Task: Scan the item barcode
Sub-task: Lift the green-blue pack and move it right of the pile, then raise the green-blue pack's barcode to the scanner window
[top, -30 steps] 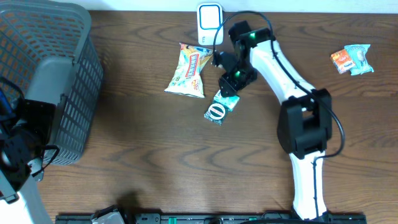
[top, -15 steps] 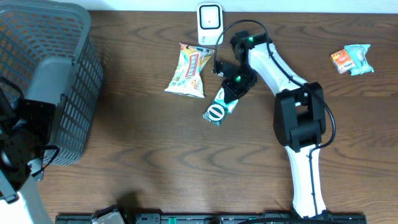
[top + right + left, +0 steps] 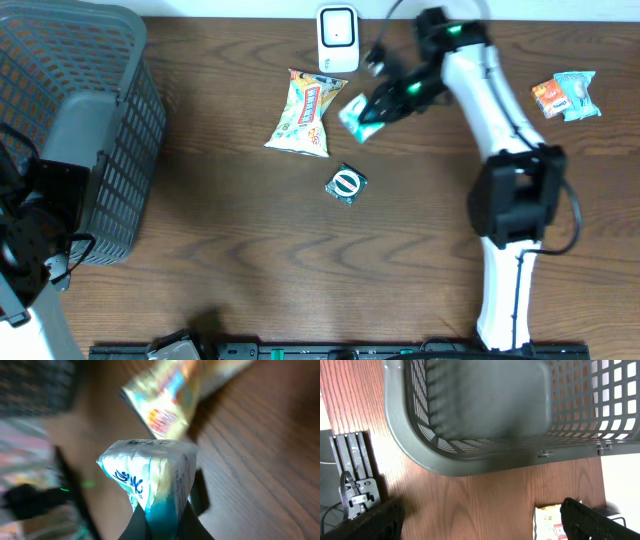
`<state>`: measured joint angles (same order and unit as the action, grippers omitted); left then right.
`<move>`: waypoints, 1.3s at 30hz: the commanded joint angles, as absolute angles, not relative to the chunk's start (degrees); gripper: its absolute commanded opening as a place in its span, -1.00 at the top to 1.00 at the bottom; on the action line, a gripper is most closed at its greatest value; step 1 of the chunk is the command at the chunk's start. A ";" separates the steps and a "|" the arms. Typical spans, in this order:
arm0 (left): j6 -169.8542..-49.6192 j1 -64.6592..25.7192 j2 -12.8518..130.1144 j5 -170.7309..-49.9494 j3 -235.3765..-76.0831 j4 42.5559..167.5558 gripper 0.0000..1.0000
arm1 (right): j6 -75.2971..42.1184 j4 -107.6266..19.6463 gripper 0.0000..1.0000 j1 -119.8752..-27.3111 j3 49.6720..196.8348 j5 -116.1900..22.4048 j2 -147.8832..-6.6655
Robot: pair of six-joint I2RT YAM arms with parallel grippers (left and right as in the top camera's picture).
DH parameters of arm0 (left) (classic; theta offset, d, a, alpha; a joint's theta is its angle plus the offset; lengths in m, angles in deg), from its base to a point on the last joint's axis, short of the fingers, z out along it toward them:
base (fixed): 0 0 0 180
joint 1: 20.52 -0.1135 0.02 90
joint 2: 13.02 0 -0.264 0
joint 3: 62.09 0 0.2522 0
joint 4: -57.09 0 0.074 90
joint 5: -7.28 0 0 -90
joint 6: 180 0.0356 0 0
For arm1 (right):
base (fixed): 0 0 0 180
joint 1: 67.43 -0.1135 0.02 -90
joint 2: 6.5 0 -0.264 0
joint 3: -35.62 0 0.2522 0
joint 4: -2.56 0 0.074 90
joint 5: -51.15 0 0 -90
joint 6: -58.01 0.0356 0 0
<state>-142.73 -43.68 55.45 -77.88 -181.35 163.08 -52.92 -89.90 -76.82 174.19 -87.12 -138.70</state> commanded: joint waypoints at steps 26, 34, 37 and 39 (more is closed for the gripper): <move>-143.04 -43.96 55.45 -77.34 -181.72 165.76 -0.95 | -69.85 -105.44 0.98 -67.53 173.05 -114.53 -137.39; -143.04 -43.96 55.45 -77.34 -181.72 165.76 -0.95 | -72.00 -106.36 0.97 -67.81 173.05 -110.40 -137.39; -143.04 -43.96 55.45 -77.34 -181.72 165.76 -0.95 | -71.82 -103.26 0.97 -69.01 172.88 -100.85 -137.39; -143.04 -43.96 55.45 -77.34 -181.72 165.76 -0.95 | -69.26 -101.68 0.97 -70.52 172.68 -94.03 -137.41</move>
